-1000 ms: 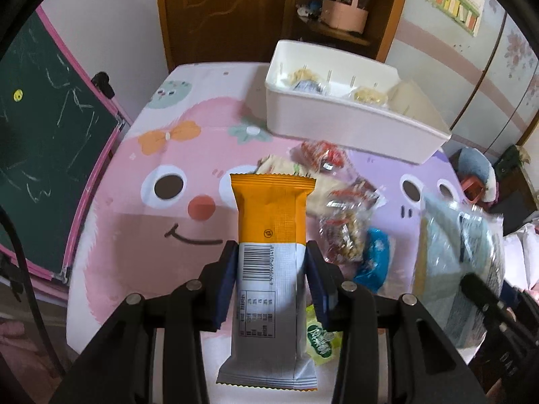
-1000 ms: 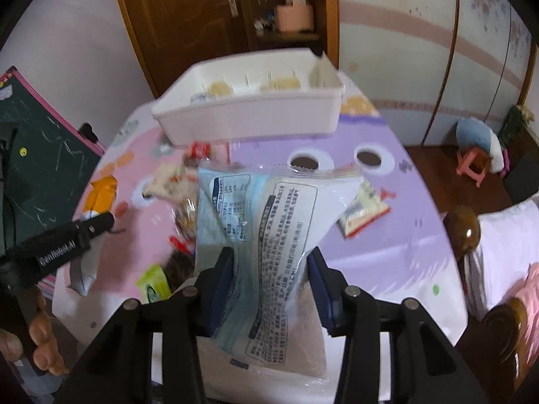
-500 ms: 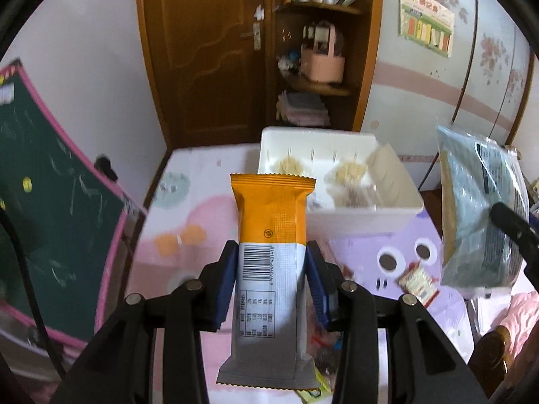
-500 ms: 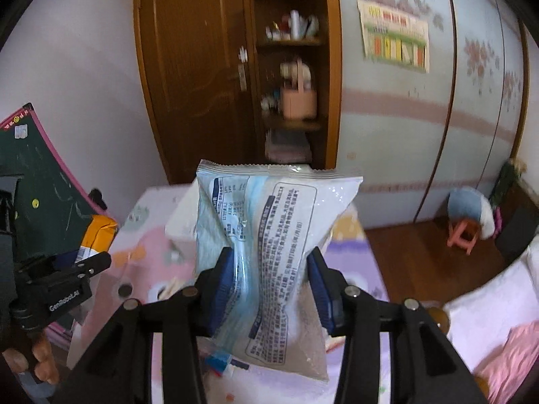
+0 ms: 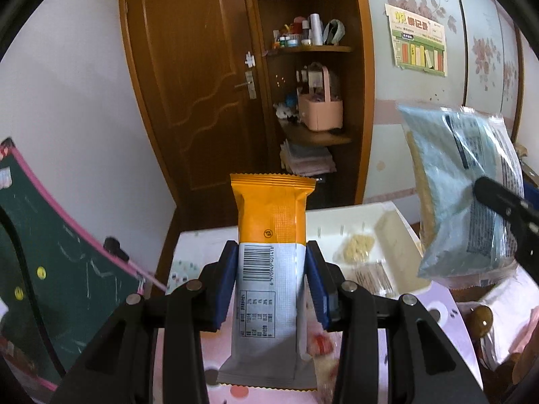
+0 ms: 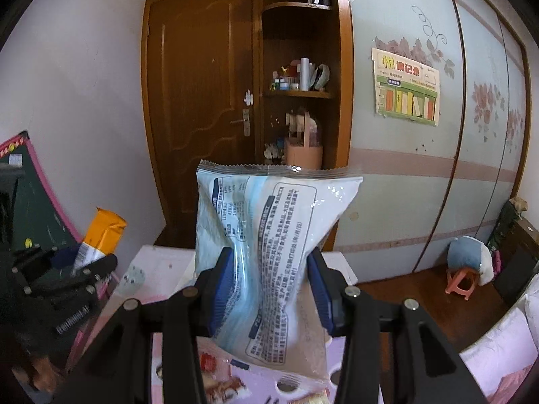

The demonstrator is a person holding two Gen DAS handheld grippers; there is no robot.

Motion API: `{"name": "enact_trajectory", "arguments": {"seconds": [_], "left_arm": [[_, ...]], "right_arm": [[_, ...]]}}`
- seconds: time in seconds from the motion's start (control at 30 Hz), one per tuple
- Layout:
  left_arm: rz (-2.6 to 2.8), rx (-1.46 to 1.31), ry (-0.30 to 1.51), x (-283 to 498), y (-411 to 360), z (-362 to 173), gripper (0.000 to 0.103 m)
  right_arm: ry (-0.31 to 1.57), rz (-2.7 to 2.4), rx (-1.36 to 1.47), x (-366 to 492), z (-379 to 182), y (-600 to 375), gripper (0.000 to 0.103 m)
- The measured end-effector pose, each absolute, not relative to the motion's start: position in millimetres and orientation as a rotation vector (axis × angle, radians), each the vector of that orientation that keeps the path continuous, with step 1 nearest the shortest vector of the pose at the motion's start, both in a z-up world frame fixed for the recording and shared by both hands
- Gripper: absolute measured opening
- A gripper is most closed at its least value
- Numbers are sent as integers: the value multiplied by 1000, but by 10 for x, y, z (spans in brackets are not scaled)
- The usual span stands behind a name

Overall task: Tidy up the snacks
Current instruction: 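Carry the bar and blue bag into the white basket and release both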

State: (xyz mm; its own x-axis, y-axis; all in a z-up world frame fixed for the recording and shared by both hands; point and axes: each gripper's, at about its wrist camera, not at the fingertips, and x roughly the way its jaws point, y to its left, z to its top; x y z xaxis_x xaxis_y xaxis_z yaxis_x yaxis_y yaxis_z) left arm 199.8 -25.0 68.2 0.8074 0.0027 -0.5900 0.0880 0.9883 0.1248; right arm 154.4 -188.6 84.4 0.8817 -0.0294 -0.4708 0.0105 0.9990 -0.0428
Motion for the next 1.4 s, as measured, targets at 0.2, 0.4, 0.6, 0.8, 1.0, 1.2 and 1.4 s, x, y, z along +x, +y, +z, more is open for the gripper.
{"name": "enact_trajectory", "arguments": {"seconds": [0.2, 0.4, 0.6, 0.8, 1.0, 1.2, 1.4], "left_arm": [[-69, 149, 649, 2473, -426, 553, 38], [-88, 140, 676, 2950, -533, 227, 38], [-102, 138, 769, 3391, -647, -262, 38], [-114, 136, 840, 3668, -732, -639, 39], [-123, 151, 858, 3719, -773, -793, 40], [-121, 141, 881, 3759, -727, -873, 83], [-133, 130, 869, 3721, -664, -863, 92]], "right_arm": [[490, -39, -8, 2001, 863, -1927, 44], [577, -39, 13, 2456, 556, -1971, 44], [678, -43, 30, 2803, 126, -2033, 44], [753, -54, 30, 3038, -219, -2081, 44], [809, -32, 44, 3191, -410, -2068, 45], [866, 6, 75, 3348, -543, -2080, 49], [861, 7, 90, 3316, -530, -2106, 53]]}}
